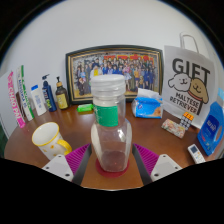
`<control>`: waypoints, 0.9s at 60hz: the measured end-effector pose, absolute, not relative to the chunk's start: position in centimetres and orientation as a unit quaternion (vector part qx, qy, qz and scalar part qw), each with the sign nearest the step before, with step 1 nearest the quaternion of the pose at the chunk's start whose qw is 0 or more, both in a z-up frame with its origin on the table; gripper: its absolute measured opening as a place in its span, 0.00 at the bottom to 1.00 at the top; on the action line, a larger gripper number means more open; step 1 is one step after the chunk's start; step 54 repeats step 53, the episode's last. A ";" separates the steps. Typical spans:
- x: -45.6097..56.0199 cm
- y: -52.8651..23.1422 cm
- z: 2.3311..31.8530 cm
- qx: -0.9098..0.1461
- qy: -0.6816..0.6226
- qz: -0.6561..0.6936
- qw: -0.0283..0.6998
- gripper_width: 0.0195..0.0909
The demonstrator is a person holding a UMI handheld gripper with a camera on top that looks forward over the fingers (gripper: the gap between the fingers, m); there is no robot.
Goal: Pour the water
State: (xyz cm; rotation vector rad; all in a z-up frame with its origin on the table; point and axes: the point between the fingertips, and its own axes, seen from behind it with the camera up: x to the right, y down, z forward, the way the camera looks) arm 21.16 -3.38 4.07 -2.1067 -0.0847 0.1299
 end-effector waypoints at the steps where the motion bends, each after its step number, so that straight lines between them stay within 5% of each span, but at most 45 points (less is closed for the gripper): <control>1: 21.2 -3.7 4.2 -0.870 -0.032 0.052 0.489 0.90; 34: 14.9 -25.6 18.7 -0.885 -0.007 -0.049 0.462 0.92; 54: 11.2 -32.6 20.2 -0.888 -0.003 -0.059 0.455 0.92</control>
